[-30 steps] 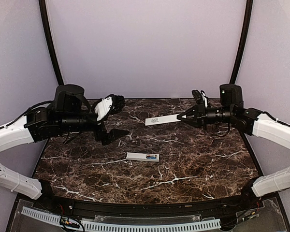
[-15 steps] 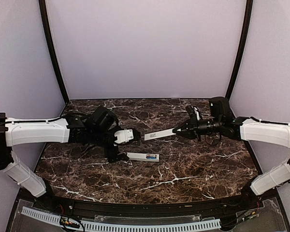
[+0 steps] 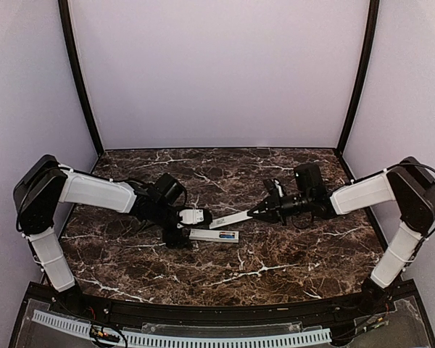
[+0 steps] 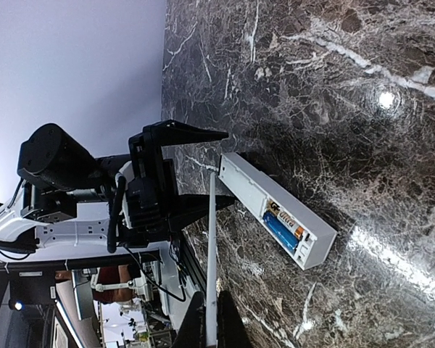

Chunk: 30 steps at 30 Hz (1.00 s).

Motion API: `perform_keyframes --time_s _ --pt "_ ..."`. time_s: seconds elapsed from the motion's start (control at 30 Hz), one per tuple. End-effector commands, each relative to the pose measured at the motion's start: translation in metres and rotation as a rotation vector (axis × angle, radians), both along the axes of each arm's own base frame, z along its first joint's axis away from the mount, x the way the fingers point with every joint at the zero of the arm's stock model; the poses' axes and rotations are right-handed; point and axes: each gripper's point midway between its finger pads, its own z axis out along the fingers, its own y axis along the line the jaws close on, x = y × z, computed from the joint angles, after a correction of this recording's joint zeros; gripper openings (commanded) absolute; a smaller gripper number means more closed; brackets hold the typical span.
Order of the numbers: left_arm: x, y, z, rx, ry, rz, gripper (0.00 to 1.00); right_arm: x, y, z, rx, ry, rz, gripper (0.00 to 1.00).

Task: Load the batteries into the remote control
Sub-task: Move the remote control without the battery cover to the center of the board.

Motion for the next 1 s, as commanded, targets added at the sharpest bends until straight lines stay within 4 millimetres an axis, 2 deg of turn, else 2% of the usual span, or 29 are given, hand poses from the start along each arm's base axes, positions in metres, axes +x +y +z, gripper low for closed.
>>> perform_keyframes --time_s 0.0,0.2,0.43,0.73,0.97 --pt "0.007 -0.008 -0.002 -0.002 0.015 -0.008 0.76 -0.001 0.009 -0.002 0.061 -0.019 0.034 0.0" --pt "0.008 -0.013 -0.003 -0.007 0.042 -0.012 0.65 -0.003 0.016 -0.016 0.066 0.007 0.045 0.0" --pt "-0.007 -0.015 0.0 -0.013 0.122 0.002 0.55 -0.004 0.022 -0.023 0.075 0.028 0.044 0.0" --pt "-0.021 -0.028 0.002 -0.02 0.19 0.019 0.4 -0.008 0.022 -0.03 0.061 0.042 0.034 0.0" --pt "-0.015 -0.022 -0.002 0.007 0.159 0.052 0.43 -0.008 0.024 -0.034 0.055 0.031 0.072 0.0"
